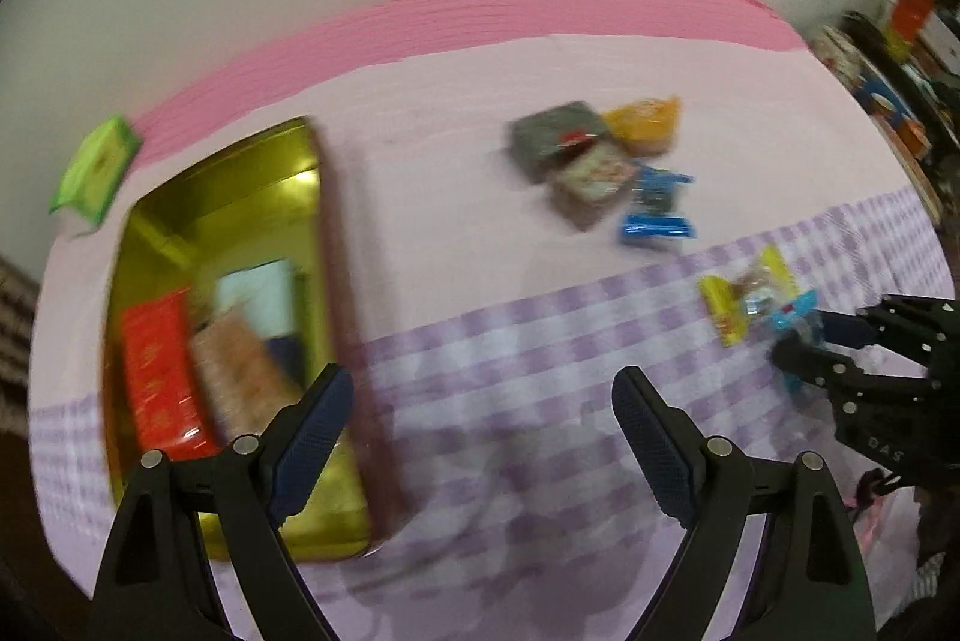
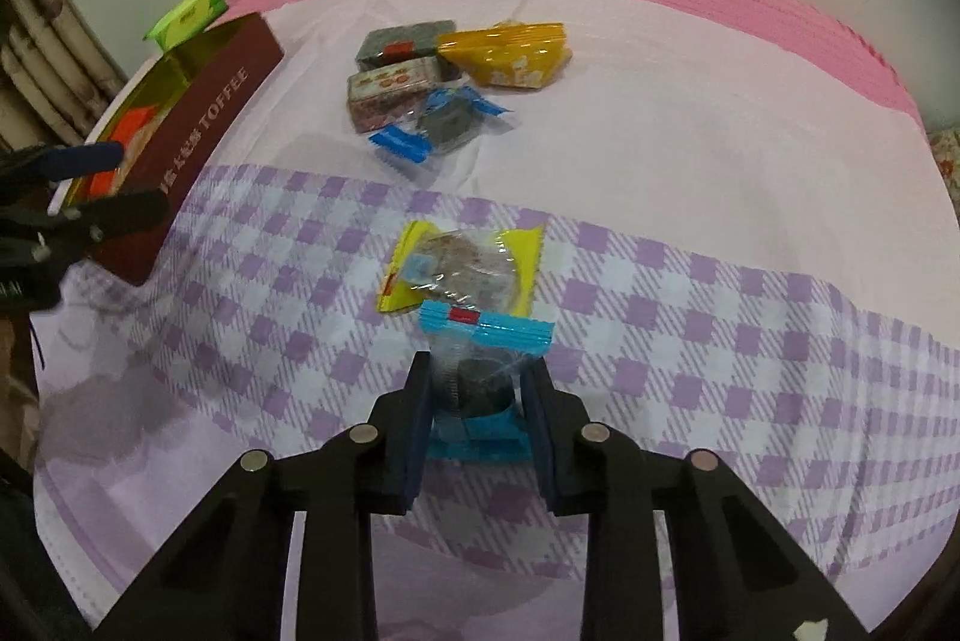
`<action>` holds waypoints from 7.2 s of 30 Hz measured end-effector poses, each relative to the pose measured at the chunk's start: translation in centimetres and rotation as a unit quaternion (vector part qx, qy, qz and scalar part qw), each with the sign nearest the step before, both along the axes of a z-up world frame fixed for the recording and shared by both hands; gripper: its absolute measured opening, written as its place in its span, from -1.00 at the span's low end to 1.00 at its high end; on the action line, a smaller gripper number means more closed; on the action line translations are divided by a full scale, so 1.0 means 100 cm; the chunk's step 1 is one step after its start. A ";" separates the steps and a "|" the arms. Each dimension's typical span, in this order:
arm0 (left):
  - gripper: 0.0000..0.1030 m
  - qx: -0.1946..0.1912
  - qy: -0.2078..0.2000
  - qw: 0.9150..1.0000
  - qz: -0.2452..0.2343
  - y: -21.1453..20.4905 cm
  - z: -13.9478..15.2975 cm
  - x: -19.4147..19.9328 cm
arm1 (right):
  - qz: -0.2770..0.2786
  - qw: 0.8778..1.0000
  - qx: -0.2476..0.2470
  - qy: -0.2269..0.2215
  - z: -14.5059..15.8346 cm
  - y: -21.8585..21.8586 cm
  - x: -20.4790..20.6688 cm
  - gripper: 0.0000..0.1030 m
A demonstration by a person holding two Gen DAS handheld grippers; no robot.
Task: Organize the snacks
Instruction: 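Grasp the blue-wrapped candy with the right tool, then grasp the yellow-wrapped cake with the left tool, then carry the yellow cake over the tin and release it with the left tool, then carry the blue candy into the tin and open the right tool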
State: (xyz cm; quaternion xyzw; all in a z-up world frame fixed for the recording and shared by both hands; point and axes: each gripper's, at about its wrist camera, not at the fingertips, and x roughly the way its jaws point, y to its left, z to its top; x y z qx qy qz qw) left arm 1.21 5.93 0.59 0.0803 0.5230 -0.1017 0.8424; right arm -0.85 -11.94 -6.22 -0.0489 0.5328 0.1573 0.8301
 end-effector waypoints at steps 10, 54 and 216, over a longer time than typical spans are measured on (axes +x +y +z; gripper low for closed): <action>0.71 -0.039 0.014 0.995 -0.090 -0.054 -0.021 0.010 | -0.085 0.996 0.003 -0.032 0.021 -0.050 0.002 -0.50; -0.18 -0.027 0.008 0.984 -0.175 -0.146 -0.052 0.020 | -0.163 0.986 0.005 -0.026 0.022 -0.100 0.010 -0.48; 0.50 -0.011 -0.081 0.940 0.331 0.266 0.004 -0.040 | 0.116 0.990 0.020 -0.074 0.060 0.275 0.115 0.16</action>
